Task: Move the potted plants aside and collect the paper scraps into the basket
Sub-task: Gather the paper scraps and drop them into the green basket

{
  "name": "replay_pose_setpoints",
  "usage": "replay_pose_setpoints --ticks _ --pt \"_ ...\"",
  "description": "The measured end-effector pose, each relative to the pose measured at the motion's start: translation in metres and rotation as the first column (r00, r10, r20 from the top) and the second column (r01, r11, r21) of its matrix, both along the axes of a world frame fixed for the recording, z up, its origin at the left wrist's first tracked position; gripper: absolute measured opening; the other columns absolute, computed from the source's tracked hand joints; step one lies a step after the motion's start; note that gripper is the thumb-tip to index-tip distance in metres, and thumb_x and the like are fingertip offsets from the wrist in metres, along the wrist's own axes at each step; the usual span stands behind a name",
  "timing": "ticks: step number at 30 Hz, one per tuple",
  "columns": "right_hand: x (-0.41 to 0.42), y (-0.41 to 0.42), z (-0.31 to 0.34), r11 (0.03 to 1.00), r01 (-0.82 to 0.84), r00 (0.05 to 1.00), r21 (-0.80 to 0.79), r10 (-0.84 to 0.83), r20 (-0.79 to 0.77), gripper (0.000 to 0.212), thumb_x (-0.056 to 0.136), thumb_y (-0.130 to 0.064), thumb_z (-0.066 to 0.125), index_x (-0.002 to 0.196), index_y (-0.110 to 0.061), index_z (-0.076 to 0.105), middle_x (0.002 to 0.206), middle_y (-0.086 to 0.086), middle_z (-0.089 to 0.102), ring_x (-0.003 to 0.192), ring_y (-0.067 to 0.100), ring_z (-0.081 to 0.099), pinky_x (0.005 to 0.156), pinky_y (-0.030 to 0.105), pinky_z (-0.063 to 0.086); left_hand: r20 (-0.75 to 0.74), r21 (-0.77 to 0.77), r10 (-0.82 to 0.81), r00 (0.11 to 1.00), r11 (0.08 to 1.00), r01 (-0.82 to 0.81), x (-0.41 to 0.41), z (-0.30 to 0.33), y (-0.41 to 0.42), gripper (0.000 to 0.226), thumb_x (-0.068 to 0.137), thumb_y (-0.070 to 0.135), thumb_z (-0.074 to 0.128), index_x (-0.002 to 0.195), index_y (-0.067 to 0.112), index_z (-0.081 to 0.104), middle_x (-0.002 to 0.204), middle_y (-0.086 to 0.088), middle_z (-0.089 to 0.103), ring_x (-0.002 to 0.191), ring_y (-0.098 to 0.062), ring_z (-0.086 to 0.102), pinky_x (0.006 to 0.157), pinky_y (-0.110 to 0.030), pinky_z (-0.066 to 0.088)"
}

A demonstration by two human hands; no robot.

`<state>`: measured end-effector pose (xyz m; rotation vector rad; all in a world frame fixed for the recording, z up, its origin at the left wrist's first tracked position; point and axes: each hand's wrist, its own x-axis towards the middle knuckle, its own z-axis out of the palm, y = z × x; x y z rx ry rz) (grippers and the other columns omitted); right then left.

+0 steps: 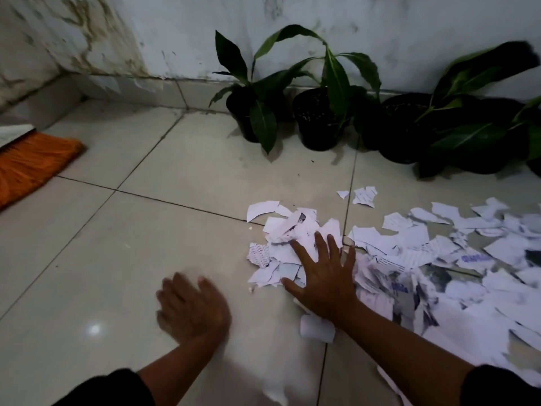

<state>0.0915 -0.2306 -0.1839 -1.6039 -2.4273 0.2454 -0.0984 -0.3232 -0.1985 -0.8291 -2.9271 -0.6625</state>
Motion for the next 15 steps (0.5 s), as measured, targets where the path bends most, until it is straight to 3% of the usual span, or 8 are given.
replay_pose_setpoints --ticks 2,5,7,9,11,12,15 --pt "0.0 -0.003 -0.004 1.0 -0.012 1.0 -0.001 0.012 -0.01 0.072 0.068 -0.068 0.047 0.13 -0.032 0.053 0.136 0.021 0.052 0.126 0.044 0.048 0.102 0.058 0.023 0.064 -0.047 0.013 0.998 0.999 -0.01 -0.001 -0.011 -0.003 0.057 0.094 0.042 0.027 0.134 0.004 0.043 0.14 -0.021 0.046 0.131 -0.037 0.041 0.104 -0.05 0.03" --pt "0.001 -0.006 -0.006 0.998 -0.045 0.998 0.047 0.047 -0.036 0.071 0.067 -0.068 0.05 0.128 -0.031 0.052 0.132 0.022 0.054 0.123 0.044 0.049 0.099 0.058 0.032 0.094 -0.134 -0.167 0.981 0.975 0.179 0.003 -0.01 0.023 0.062 0.091 0.046 0.031 0.143 0.012 0.037 0.152 -0.011 0.031 0.141 -0.027 0.024 0.112 -0.042 0.023" --pt "0.003 -0.005 -0.001 0.996 -0.051 0.996 0.074 0.057 -0.075 0.072 0.067 -0.069 0.052 0.129 -0.032 0.047 0.131 0.021 0.053 0.122 0.041 0.05 0.099 0.057 0.034 0.208 0.022 -0.305 0.929 0.951 0.307 0.022 -0.002 0.05 0.073 0.088 0.053 0.023 0.148 0.012 0.027 0.158 -0.007 0.021 0.145 -0.022 0.017 0.119 -0.035 0.014" --pt "0.008 -0.003 0.006 0.993 -0.029 0.991 0.115 0.044 -0.129 0.074 0.066 -0.067 0.053 0.13 -0.032 0.044 0.133 0.02 0.052 0.123 0.04 0.049 0.101 0.056 0.033 0.359 0.267 -0.484 0.798 0.873 0.409 0.057 0.018 0.072 0.077 0.087 0.058 0.018 0.15 0.013 0.019 0.159 -0.004 0.017 0.147 -0.016 0.014 0.12 -0.03 0.01" --pt "0.018 0.002 0.011 0.989 0.025 0.99 0.146 -0.004 -0.139 0.075 0.067 -0.067 0.051 0.132 -0.031 0.043 0.137 0.019 0.05 0.127 0.039 0.047 0.105 0.055 0.026 0.435 0.455 -0.622 0.651 0.776 0.437 0.087 0.035 0.087 0.067 0.092 0.056 0.029 0.148 0.018 0.024 0.157 0.0 0.021 0.145 -0.012 0.019 0.119 -0.029 0.015" --pt "0.023 0.006 0.012 0.988 0.055 0.993 0.142 -0.039 -0.115 0.077 0.068 -0.069 0.047 0.134 -0.032 0.042 0.14 0.019 0.048 0.129 0.04 0.045 0.107 0.056 0.02 0.418 0.498 -0.657 0.628 0.743 0.446 0.092 0.037 0.094 0.062 0.094 0.053 0.035 0.147 0.021 0.027 0.156 0.002 0.023 0.144 -0.012 0.022 0.118 -0.03 0.018" --pt "0.045 0.014 0.009 0.995 0.075 0.997 0.073 -0.077 0.026 0.075 0.065 -0.077 0.041 0.132 -0.044 0.047 0.143 0.016 0.046 0.134 0.039 0.038 0.106 0.059 0.012 0.237 0.385 -0.632 0.738 0.758 0.526 0.079 0.034 0.122 0.075 0.081 0.067 0.034 0.144 0.026 0.032 0.156 0.003 0.024 0.142 -0.014 0.022 0.114 -0.042 0.019"
